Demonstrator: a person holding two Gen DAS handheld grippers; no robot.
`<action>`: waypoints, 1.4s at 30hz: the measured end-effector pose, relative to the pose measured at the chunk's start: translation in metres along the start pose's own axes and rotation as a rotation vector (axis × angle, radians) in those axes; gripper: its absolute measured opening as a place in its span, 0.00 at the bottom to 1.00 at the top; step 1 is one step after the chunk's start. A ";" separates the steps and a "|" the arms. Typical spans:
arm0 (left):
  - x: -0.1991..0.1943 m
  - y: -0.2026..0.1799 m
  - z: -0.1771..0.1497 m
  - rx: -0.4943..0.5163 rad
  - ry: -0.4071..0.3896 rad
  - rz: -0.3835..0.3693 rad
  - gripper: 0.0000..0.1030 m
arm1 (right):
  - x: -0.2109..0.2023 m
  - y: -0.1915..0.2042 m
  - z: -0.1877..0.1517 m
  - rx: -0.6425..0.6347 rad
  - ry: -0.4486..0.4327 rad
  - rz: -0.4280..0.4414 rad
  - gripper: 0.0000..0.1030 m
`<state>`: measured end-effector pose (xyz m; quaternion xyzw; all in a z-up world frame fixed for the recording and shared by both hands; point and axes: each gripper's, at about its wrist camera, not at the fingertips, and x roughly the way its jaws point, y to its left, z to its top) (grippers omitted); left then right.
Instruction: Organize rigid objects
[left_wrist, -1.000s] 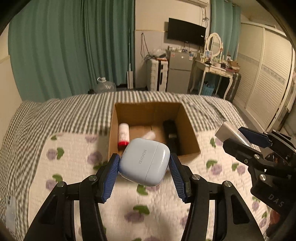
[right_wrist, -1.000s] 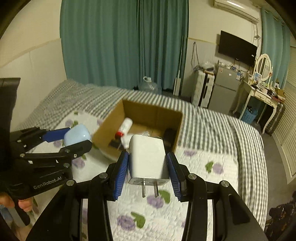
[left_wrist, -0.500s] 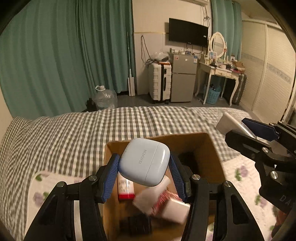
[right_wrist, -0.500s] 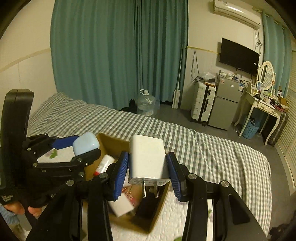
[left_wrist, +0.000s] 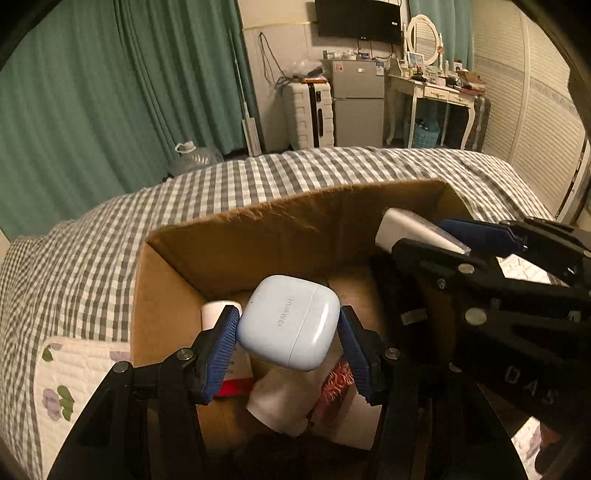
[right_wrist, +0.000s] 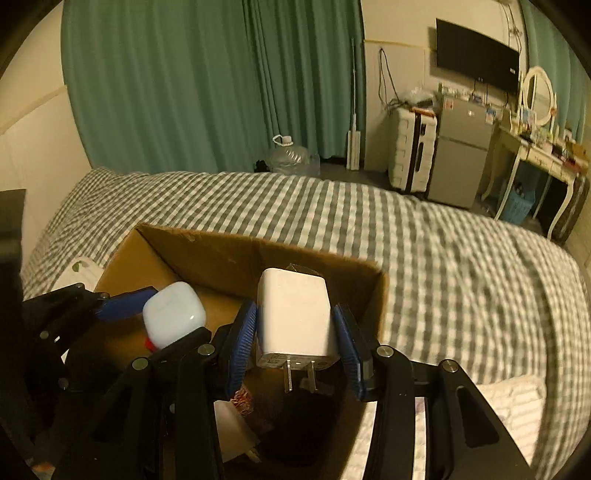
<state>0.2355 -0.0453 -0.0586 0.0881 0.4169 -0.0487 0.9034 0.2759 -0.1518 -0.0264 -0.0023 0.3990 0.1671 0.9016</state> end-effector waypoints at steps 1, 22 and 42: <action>-0.002 0.000 -0.002 -0.012 0.004 -0.001 0.56 | -0.004 0.001 -0.001 0.001 0.001 -0.024 0.43; -0.281 0.007 -0.015 -0.079 -0.450 0.106 0.76 | -0.305 0.037 -0.004 -0.038 -0.313 -0.217 0.81; -0.233 0.009 -0.109 -0.178 -0.491 0.104 0.80 | -0.269 0.042 -0.087 0.040 -0.418 -0.316 1.00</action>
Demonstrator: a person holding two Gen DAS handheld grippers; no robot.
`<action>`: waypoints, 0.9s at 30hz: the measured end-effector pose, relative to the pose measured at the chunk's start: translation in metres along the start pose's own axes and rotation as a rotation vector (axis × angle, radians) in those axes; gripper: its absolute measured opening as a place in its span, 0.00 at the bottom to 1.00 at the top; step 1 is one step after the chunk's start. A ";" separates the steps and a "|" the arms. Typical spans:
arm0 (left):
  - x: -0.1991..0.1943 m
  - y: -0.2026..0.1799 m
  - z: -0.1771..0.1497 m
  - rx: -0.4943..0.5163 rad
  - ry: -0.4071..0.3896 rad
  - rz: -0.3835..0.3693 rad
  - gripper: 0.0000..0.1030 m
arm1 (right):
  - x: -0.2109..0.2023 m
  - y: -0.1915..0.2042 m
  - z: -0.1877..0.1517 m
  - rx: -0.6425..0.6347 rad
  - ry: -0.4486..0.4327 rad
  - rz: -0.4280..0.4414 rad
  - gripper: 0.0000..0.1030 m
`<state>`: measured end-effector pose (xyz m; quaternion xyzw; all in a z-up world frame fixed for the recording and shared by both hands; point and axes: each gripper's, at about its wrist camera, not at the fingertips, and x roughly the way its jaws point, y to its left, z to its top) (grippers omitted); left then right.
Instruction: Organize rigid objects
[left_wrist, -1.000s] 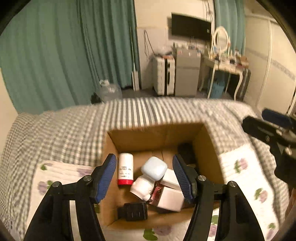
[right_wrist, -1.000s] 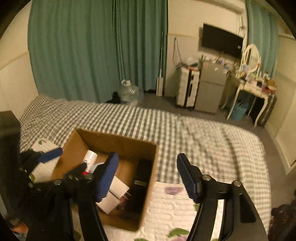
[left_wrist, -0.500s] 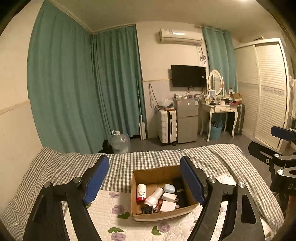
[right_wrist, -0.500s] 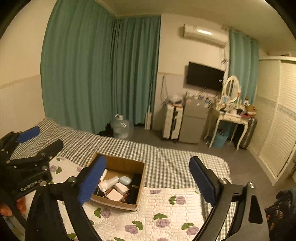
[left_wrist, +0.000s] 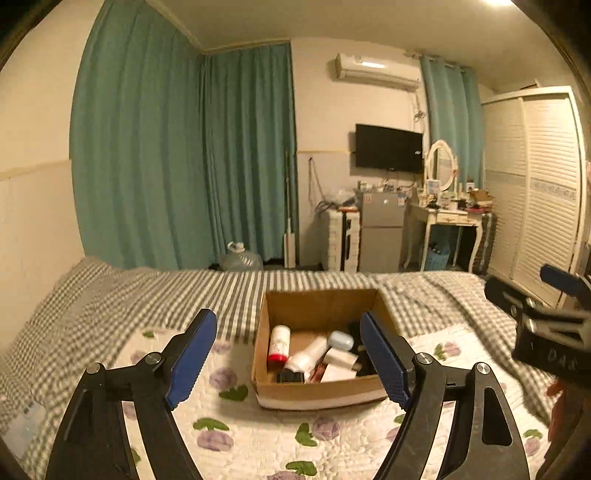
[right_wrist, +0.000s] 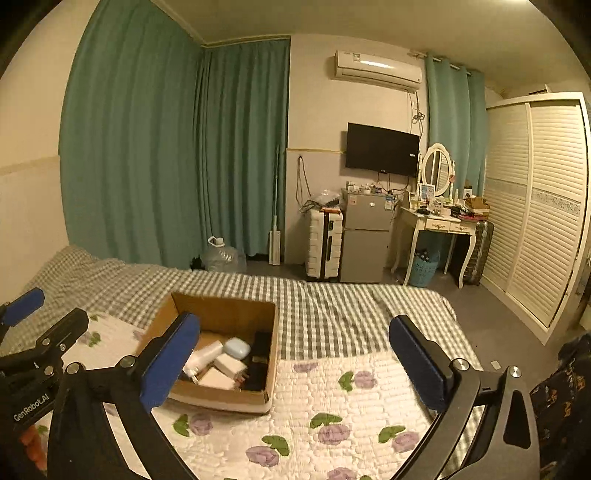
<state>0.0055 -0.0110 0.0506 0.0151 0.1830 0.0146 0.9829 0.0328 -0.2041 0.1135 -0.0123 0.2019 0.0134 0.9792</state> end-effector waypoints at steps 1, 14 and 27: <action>0.004 -0.001 -0.003 -0.001 0.011 -0.001 0.80 | 0.005 0.001 -0.008 -0.009 0.005 -0.002 1.00; 0.031 0.000 -0.046 0.020 0.096 0.027 0.80 | 0.050 0.006 -0.058 -0.043 0.108 0.008 1.00; 0.032 0.007 -0.043 -0.003 0.128 0.032 0.80 | 0.045 0.007 -0.054 -0.034 0.105 0.013 1.00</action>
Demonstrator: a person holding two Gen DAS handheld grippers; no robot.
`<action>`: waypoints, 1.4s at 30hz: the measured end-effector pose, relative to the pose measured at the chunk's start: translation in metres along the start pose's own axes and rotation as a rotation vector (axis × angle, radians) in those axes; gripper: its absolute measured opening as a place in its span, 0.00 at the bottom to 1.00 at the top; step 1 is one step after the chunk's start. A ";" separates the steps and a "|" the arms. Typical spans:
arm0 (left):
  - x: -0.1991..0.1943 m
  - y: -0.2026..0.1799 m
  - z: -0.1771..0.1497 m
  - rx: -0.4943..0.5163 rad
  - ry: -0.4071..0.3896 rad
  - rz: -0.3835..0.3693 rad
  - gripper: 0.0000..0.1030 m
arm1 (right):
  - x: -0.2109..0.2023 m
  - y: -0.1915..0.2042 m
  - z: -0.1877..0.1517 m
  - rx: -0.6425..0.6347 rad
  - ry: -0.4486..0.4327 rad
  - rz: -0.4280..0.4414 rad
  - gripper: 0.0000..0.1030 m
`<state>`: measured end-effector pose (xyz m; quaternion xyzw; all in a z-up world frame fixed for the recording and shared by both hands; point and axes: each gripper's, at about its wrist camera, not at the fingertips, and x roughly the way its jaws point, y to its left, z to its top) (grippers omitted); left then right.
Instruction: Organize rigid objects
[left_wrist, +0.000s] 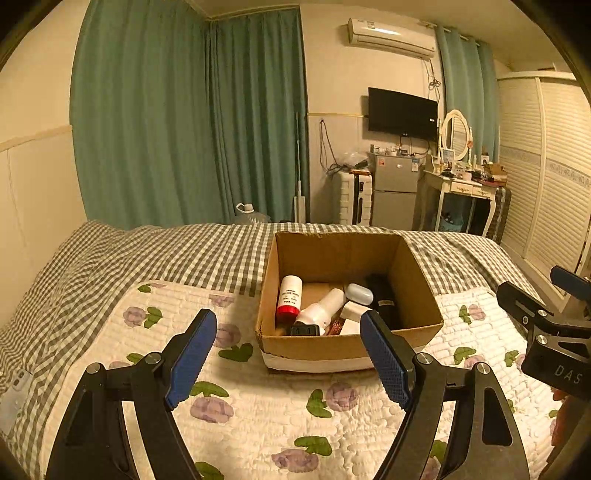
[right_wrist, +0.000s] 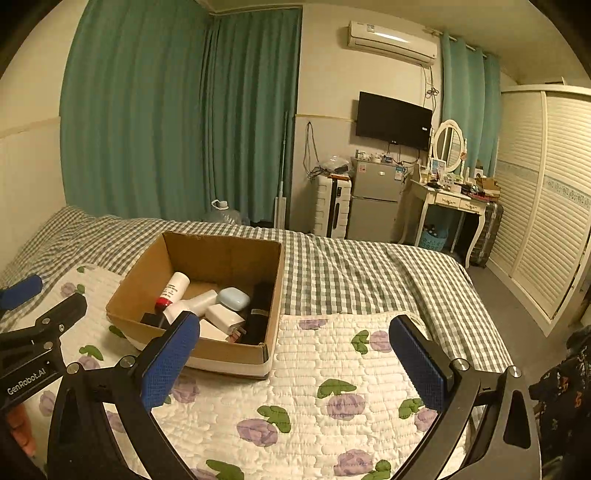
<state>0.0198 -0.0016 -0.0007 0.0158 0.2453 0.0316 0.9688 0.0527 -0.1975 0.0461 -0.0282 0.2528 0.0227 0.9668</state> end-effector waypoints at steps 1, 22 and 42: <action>0.000 0.000 -0.001 0.004 0.002 0.002 0.80 | 0.001 0.000 0.000 0.001 0.002 0.001 1.00; 0.001 -0.003 -0.001 0.004 0.020 -0.012 0.80 | -0.003 -0.003 0.001 0.013 -0.011 0.004 1.00; 0.002 0.000 -0.001 -0.009 0.030 -0.012 0.80 | 0.009 -0.001 -0.005 0.018 0.035 0.010 1.00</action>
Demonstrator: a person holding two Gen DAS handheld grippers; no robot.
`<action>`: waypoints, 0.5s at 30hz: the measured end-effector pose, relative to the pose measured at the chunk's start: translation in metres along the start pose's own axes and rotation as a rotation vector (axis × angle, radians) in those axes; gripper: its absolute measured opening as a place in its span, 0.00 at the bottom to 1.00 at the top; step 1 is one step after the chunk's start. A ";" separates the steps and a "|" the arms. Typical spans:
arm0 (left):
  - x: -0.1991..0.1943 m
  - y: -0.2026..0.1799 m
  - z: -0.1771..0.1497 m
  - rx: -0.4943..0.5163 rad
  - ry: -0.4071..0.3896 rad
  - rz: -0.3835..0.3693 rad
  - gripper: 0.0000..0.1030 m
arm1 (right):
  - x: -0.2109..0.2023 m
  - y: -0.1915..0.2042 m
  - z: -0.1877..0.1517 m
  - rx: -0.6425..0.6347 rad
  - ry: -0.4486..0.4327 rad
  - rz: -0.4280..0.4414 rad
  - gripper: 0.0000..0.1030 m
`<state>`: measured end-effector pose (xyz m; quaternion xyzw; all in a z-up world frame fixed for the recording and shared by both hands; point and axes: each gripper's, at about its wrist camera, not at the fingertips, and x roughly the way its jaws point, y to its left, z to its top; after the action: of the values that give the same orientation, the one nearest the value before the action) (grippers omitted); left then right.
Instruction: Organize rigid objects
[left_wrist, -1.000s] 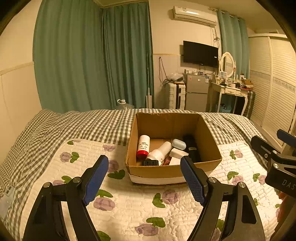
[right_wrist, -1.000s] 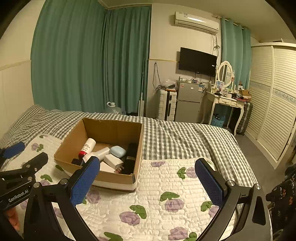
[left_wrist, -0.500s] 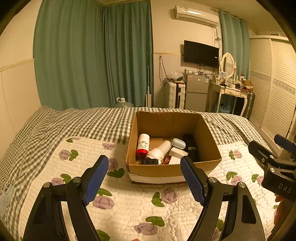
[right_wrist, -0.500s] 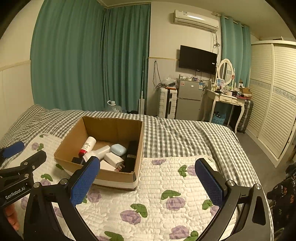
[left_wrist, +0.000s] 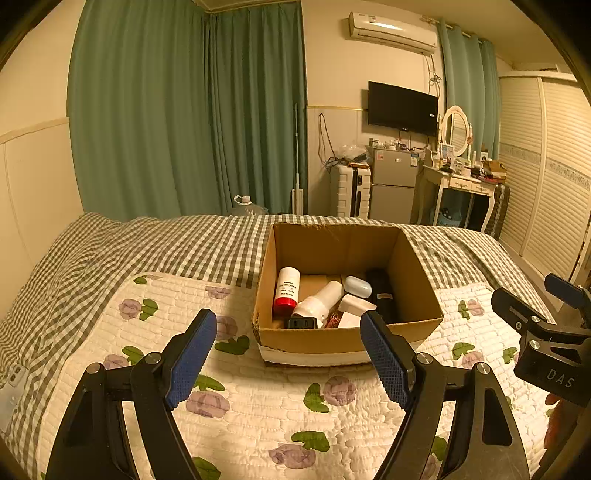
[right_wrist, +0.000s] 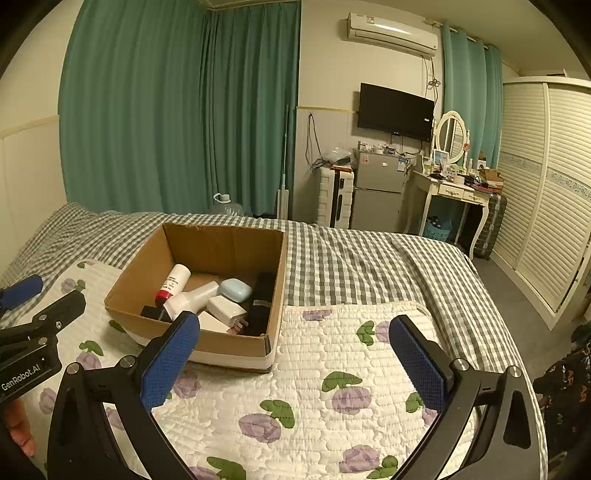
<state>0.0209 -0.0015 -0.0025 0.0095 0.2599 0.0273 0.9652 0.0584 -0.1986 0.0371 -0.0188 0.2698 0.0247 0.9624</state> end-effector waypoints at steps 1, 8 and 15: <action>0.000 0.000 0.000 0.001 0.001 0.001 0.80 | 0.000 0.000 0.000 0.000 0.000 -0.001 1.00; 0.000 0.000 0.000 0.001 0.002 -0.002 0.80 | 0.001 0.000 -0.001 -0.004 0.002 -0.005 1.00; 0.000 0.000 -0.002 -0.002 0.002 0.000 0.80 | 0.002 0.000 -0.001 -0.004 0.002 -0.005 1.00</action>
<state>0.0198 -0.0016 -0.0041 0.0084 0.2608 0.0277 0.9650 0.0590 -0.1984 0.0353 -0.0214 0.2706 0.0229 0.9622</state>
